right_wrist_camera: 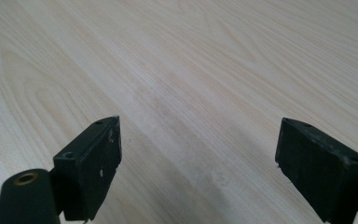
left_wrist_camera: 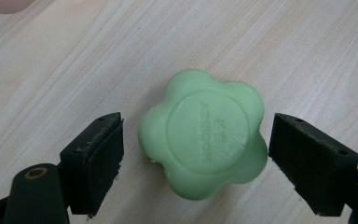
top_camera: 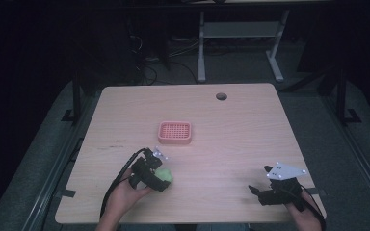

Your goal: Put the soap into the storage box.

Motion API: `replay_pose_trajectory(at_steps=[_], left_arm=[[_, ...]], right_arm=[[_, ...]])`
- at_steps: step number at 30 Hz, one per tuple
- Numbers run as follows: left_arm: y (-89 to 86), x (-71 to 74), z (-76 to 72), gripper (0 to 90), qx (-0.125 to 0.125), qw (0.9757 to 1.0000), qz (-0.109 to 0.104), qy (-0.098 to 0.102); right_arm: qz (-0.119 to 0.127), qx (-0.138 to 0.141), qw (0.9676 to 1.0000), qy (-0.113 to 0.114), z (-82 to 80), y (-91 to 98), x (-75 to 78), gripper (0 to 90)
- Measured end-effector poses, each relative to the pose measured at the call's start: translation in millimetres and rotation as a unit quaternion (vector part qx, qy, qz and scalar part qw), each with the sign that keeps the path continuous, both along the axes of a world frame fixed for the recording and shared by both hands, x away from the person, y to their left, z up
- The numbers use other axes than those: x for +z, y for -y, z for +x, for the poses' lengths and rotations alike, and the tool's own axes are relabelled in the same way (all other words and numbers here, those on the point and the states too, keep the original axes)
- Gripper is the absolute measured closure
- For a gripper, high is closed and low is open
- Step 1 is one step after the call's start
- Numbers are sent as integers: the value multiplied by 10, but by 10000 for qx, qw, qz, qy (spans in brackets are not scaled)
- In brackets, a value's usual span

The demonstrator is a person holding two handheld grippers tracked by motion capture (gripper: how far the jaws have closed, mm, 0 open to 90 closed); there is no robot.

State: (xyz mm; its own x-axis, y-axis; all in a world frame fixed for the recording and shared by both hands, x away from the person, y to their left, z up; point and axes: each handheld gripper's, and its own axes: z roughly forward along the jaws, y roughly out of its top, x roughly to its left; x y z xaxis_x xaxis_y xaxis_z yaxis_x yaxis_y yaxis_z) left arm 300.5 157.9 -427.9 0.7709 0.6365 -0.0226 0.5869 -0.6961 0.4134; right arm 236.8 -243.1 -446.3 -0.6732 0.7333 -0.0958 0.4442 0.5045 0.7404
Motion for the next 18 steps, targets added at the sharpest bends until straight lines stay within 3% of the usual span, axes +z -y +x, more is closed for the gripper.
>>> replay_pose_trajectory(at_steps=[18], left_arm=[[95,-121,74,204,68,9995,148,-264]], right_arm=[[-4,11,10000,17,-3,-1,4,138]])
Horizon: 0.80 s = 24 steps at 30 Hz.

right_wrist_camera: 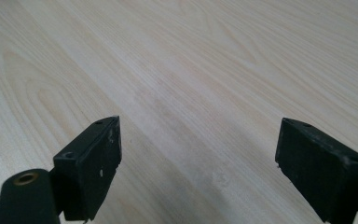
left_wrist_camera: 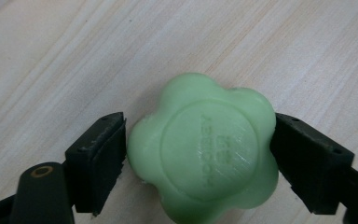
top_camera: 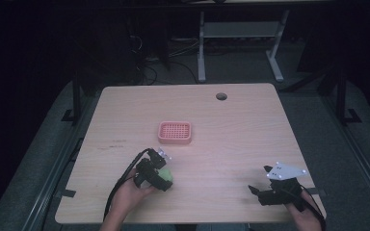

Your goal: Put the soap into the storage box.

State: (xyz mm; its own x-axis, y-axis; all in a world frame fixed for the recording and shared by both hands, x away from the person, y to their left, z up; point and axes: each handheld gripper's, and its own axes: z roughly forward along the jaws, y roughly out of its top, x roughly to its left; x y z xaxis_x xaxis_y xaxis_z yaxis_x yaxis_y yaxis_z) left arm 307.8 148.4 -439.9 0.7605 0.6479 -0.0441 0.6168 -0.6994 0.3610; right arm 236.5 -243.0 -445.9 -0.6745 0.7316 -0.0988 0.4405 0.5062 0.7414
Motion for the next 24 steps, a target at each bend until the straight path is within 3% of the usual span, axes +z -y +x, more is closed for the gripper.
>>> replay_pose_trajectory(at_steps=[6,24], left_arm=[[-5,-38,13,223,6,10000,29,-71],[13,-39,-8,260,8,10000,51,-22]], right_arm=[[12,3,10000,4,-1,-2,1,138],[30,4,10000,5,-5,-2,5,138]])
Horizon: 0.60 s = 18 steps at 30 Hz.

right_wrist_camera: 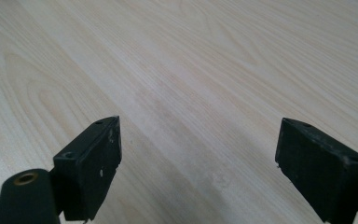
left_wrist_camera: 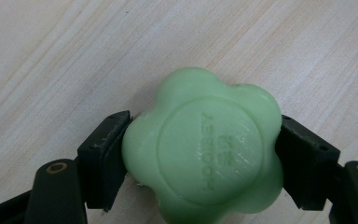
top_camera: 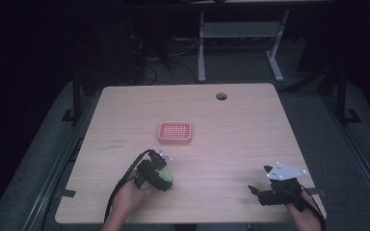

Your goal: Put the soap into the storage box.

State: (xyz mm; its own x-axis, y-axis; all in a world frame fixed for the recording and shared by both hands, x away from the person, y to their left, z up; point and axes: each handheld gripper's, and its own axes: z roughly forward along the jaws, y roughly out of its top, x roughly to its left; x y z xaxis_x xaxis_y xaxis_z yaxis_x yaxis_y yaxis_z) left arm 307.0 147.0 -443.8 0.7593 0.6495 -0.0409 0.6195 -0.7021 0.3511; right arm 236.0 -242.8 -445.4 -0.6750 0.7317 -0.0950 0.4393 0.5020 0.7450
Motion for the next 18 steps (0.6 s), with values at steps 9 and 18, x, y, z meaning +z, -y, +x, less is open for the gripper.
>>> replay_pose_trajectory(at_steps=[9,18], left_arm=[[8,-2,-10,261,7,10000,23,49],[-22,-6,-36,263,40,9999,-52,82]], right_arm=[[-23,-1,10000,-12,2,5,-10,138],[13,-33,10000,-48,11,13,-27,138]])
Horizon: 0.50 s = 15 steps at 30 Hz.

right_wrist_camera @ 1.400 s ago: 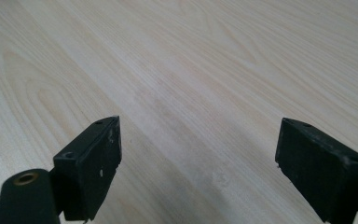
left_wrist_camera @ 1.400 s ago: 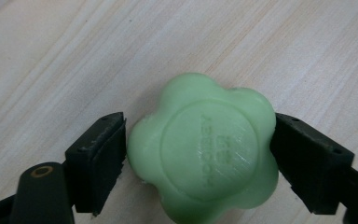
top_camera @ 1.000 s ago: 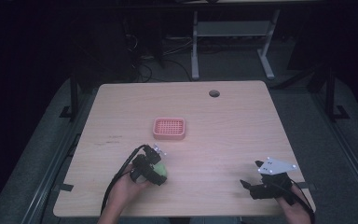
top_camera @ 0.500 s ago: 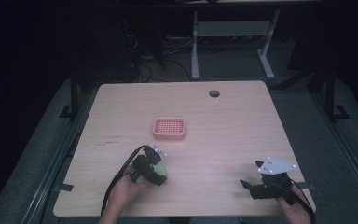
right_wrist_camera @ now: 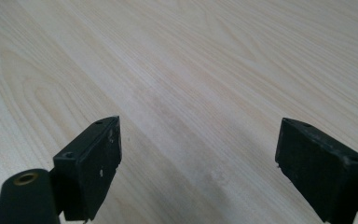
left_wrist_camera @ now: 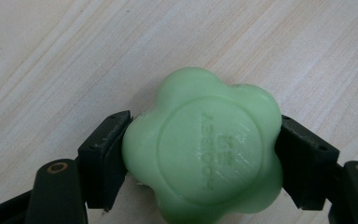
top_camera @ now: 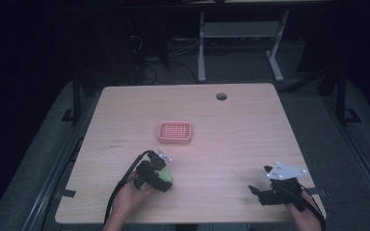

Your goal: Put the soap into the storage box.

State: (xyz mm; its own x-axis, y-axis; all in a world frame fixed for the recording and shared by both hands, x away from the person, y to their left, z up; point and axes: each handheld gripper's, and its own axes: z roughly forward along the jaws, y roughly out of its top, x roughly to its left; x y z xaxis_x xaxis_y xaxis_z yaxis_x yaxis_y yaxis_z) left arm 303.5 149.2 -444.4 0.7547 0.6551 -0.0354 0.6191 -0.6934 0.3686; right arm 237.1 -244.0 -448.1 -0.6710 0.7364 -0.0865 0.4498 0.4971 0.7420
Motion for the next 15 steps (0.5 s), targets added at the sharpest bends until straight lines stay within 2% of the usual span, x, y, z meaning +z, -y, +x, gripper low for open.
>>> replay_pose_trajectory(at_steps=[7,12,15], left_arm=[[-7,-1,-29,263,2,10000,-69,11],[-15,-3,-52,263,-46,10000,-79,29],[-23,-3,-65,263,21,9999,-104,29]], right_arm=[[-65,45,9999,63,1,0,2,138],[-59,15,10000,23,-3,-12,-3,138],[-57,7,10000,26,-2,-15,2,138]])
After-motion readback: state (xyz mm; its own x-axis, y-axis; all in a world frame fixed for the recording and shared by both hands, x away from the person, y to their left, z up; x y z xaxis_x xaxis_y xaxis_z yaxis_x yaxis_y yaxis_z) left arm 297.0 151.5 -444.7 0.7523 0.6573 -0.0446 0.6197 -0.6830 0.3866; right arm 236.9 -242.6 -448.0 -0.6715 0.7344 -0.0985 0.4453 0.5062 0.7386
